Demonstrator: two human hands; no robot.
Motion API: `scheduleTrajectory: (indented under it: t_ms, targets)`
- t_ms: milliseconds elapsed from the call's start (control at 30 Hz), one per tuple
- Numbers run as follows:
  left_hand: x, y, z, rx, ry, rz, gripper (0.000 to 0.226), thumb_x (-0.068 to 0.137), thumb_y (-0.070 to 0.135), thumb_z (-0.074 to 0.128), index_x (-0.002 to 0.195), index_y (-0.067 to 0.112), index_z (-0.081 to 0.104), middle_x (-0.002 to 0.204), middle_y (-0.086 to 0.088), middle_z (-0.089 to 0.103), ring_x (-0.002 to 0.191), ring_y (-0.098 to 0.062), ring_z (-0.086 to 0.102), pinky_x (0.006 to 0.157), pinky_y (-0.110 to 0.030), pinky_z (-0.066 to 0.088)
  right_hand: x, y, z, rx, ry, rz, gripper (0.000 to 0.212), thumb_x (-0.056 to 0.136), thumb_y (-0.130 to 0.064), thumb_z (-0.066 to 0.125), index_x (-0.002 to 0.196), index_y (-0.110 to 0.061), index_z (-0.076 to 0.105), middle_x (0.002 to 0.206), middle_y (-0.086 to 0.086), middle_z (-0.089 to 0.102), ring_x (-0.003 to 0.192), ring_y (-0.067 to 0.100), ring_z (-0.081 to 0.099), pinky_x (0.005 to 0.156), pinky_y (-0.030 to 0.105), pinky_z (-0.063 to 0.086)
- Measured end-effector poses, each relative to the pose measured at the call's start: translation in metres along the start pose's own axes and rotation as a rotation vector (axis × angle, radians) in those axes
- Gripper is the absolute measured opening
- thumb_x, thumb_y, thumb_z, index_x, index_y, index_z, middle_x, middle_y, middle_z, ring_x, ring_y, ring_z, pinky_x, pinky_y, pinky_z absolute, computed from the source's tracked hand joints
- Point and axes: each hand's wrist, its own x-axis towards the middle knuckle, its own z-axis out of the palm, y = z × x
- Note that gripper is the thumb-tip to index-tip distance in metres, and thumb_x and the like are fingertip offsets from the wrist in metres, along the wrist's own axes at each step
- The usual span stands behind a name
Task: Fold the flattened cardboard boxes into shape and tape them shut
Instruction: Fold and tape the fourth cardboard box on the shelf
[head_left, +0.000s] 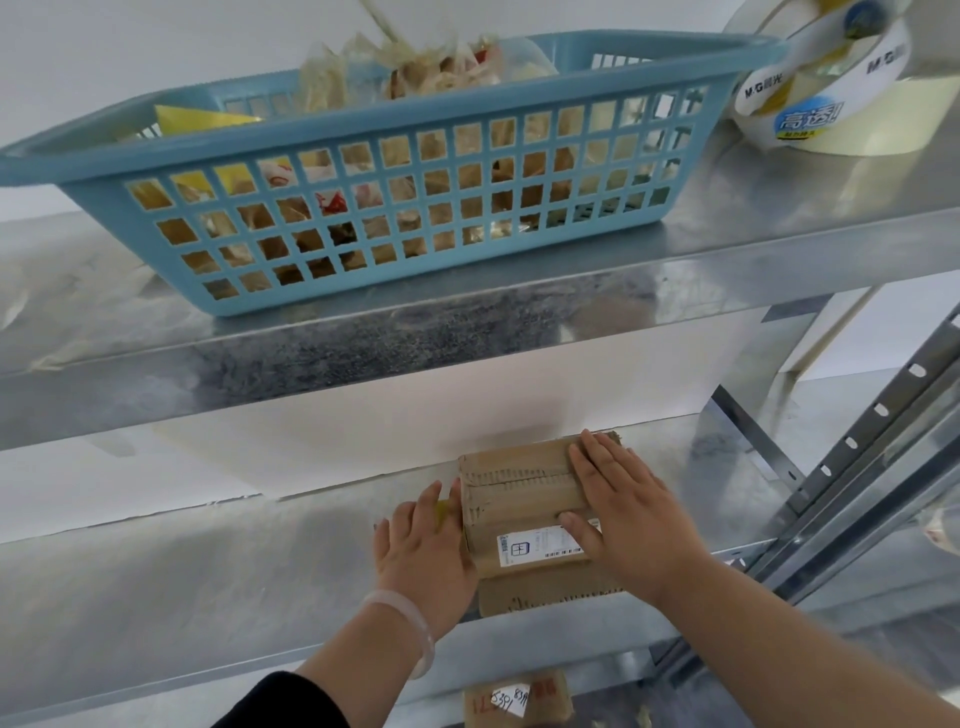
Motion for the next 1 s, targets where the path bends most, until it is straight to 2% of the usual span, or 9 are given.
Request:
scheduleTrajectory:
  t_ms: [133, 233, 367, 533, 667, 767, 833, 900, 1000]
  targets:
    - [0.001, -0.009, 0.0, -0.083, 0.033, 0.011, 0.078, 0.088, 0.062, 0.024, 0.152, 0.031, -0.008, 0.158, 0.009, 0.008, 0.143, -0.02, 0.011, 0.117, -0.038, 0.01, -0.001, 0.0, -0.003, 0.027, -0.045, 0.012, 0.075, 0.091, -0.059, 0.033, 0.14, -0.006, 0.051, 0.145, 0.012, 0.051, 0.134, 0.027, 0.049, 0.108, 0.047, 0.037]
    - [-0.002, -0.011, 0.001, -0.122, 0.081, 0.015, 0.083, 0.086, 0.064, 0.024, 0.146, 0.034, -0.026, 0.155, 0.01, 0.014, 0.14, -0.019, 0.017, 0.115, -0.037, 0.014, -0.002, 0.0, -0.005, 0.038, -0.055, 0.023, 0.072, 0.097, -0.06, 0.024, 0.142, -0.009, 0.049, 0.145, 0.011, 0.051, 0.134, 0.026, 0.049, 0.108, 0.045, 0.036]
    - [-0.005, -0.008, 0.002, -0.114, 0.111, 0.058, 0.08, 0.064, 0.068, 0.001, 0.128, 0.046, -0.043, 0.155, 0.012, 0.012, 0.137, -0.018, 0.019, 0.115, -0.037, 0.015, -0.002, -0.001, -0.007, 0.027, -0.033, -0.001, 0.056, 0.099, -0.059, 0.016, 0.144, -0.037, 0.041, 0.145, 0.011, 0.05, 0.134, 0.029, 0.05, 0.107, 0.045, 0.037]
    - [-0.005, -0.006, 0.005, -0.151, 0.154, 0.051, 0.083, 0.062, 0.067, 0.005, 0.131, 0.047, -0.036, 0.153, 0.013, 0.019, 0.136, -0.017, 0.023, 0.114, -0.036, 0.018, 0.0, -0.003, -0.012, 0.008, -0.051, 0.006, 0.048, 0.092, -0.057, 0.032, 0.132, -0.044, 0.054, 0.138, 0.014, 0.057, 0.127, 0.031, 0.055, 0.1, 0.056, 0.044]
    - [-0.004, -0.008, 0.006, -0.143, 0.158, 0.045, 0.084, 0.061, 0.066, 0.007, 0.133, 0.049, -0.033, 0.15, 0.013, 0.022, 0.136, -0.017, 0.024, 0.112, -0.035, 0.021, 0.003, -0.014, -0.014, 0.026, -0.095, -0.028, 0.058, 0.084, -0.056, 0.041, 0.127, -0.026, 0.065, 0.136, 0.013, 0.06, 0.129, 0.029, 0.054, 0.11, 0.057, 0.024]
    - [-0.003, -0.009, 0.005, -0.142, 0.154, 0.045, 0.079, 0.07, 0.067, 0.014, 0.13, 0.052, -0.035, 0.15, 0.014, 0.022, 0.135, -0.016, 0.024, 0.111, -0.035, 0.022, 0.004, -0.031, -0.014, 0.103, -0.121, -0.055, 0.068, 0.079, -0.062, 0.042, 0.134, -0.025, 0.058, 0.138, 0.006, 0.059, 0.13, 0.024, 0.053, 0.118, 0.048, 0.022]
    - [-0.003, -0.009, 0.006, -0.131, 0.152, 0.047, 0.079, 0.077, 0.064, 0.022, 0.126, 0.054, -0.038, 0.15, 0.015, 0.021, 0.135, -0.015, 0.024, 0.111, -0.034, 0.022, 0.005, -0.043, -0.018, 0.144, -0.15, -0.034, 0.068, 0.077, -0.067, 0.041, 0.138, -0.037, 0.049, 0.139, 0.008, 0.057, 0.13, 0.032, 0.053, 0.113, 0.058, 0.029]
    - [-0.003, -0.009, 0.007, -0.125, 0.16, 0.052, 0.077, 0.07, 0.065, 0.012, 0.128, 0.053, -0.037, 0.149, 0.016, 0.021, 0.135, -0.014, 0.024, 0.111, -0.033, 0.022, 0.006, -0.054, -0.024, 0.177, -0.142, -0.036, 0.074, 0.079, -0.07, 0.028, 0.143, -0.036, 0.044, 0.152, 0.013, 0.042, 0.14, 0.037, 0.037, 0.115, 0.065, 0.016]
    - [-0.005, -0.008, 0.006, -0.146, 0.186, 0.052, 0.083, 0.062, 0.066, 0.009, 0.134, 0.051, -0.03, 0.147, 0.016, 0.025, 0.133, -0.014, 0.028, 0.109, -0.032, 0.025, 0.006, -0.062, -0.022, 0.182, -0.138, -0.146, 0.089, 0.079, -0.067, 0.006, 0.156, -0.024, 0.017, 0.166, 0.004, -0.003, 0.152, 0.02, -0.009, 0.119, 0.051, -0.013]
